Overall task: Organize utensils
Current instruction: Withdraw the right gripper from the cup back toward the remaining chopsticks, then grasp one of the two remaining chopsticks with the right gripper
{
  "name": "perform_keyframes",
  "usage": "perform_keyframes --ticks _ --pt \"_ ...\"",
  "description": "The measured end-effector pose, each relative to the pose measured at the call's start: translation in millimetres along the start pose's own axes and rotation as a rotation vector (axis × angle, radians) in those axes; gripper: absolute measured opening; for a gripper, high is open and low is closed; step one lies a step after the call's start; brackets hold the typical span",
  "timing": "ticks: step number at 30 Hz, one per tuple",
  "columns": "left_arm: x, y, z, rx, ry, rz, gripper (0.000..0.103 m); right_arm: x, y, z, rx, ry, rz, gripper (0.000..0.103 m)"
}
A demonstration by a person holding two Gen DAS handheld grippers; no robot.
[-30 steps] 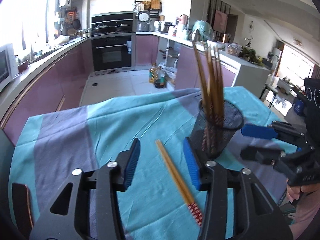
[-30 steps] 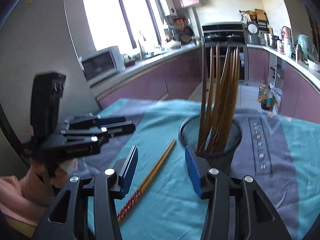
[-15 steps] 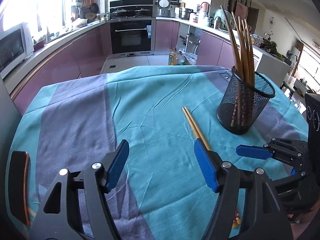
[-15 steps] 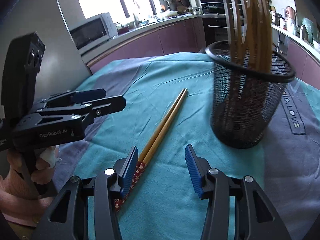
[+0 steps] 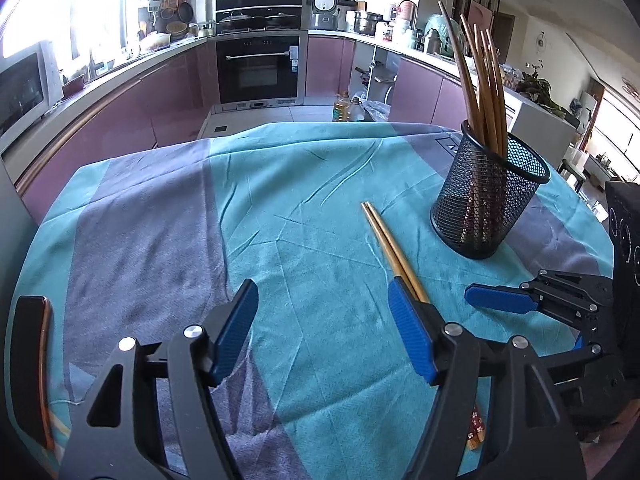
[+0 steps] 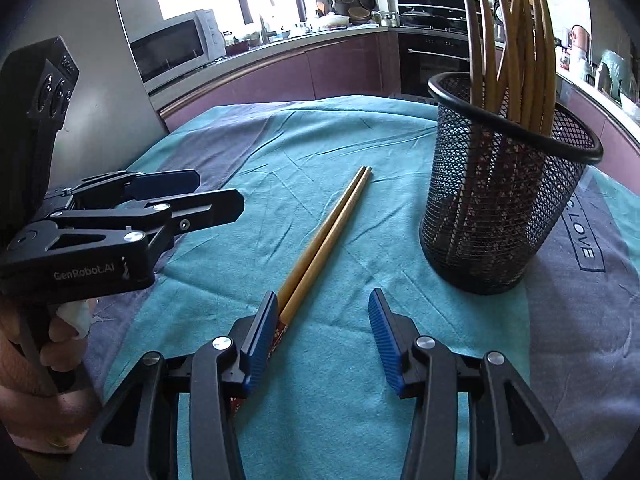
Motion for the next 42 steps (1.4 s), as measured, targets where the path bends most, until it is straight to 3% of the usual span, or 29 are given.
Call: perform_keyframes --ticks 18,28,42 --pt "20 -10 34 0.082 -0.089 -0.057 0.063 -9 -8 17 0.032 -0.018 -0.01 0.041" --pt "38 -14 53 0.112 -0.148 -0.112 0.054 -12 -12 27 0.04 -0.034 -0.013 0.041" --pt "45 -16 57 0.13 -0.136 -0.138 0.034 -9 -6 27 0.03 -0.035 -0.019 0.041"
Point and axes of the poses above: each gripper's, at about its wrist camera, not at the fingertips, and x roughly the way its jaws point, z to its right, y to its top, the point moved 8 cm from there along x, roughly the way its jaws point, and after that the axes turned 6 degrees about -z, right-handed, at the moved point
